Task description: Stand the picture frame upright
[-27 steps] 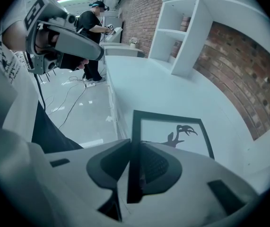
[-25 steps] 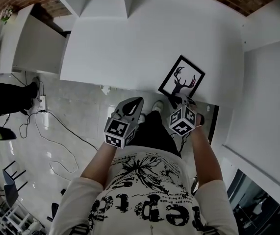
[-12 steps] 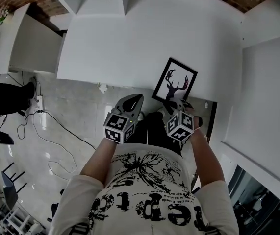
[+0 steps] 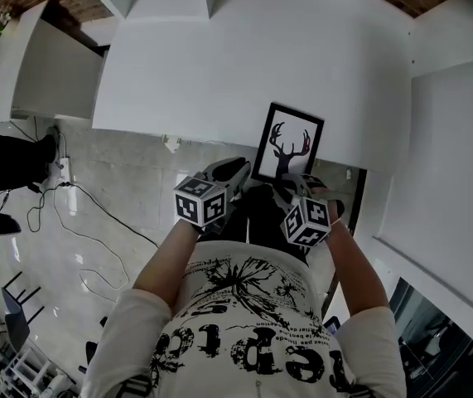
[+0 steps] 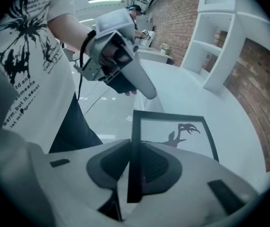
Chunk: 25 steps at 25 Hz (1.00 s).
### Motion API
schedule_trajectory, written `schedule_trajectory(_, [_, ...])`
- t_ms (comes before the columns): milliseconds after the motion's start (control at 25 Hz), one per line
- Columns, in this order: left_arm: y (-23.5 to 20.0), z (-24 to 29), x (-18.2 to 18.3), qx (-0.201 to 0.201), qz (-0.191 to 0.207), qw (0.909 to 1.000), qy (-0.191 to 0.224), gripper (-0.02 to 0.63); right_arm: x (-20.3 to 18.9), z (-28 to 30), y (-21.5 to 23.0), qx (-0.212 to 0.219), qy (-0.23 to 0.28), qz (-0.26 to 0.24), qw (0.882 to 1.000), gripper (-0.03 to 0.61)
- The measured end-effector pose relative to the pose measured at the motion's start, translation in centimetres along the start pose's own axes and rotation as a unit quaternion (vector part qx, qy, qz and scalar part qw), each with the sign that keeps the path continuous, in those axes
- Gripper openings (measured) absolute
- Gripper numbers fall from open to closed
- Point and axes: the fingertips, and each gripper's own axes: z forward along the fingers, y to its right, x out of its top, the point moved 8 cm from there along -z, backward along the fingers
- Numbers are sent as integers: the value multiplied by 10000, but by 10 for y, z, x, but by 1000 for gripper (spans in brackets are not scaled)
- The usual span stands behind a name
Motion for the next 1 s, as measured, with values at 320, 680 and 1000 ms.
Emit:
schedule_trajectory(320, [-12,19,-7,-429,-890,9947,-278,127,2,-3,-22,301,41,-437,9986,72])
schedule_trajectory(680, [-27,45,-19,-997,-1752,9769,-714,185,2,-2,-24,287,55,-453,9985,72])
schedule_trajectory(1000, [-24,62,-24,-1450,-2217,9608,-823,95,-2,-1,-17,366,90,-459,9982,72])
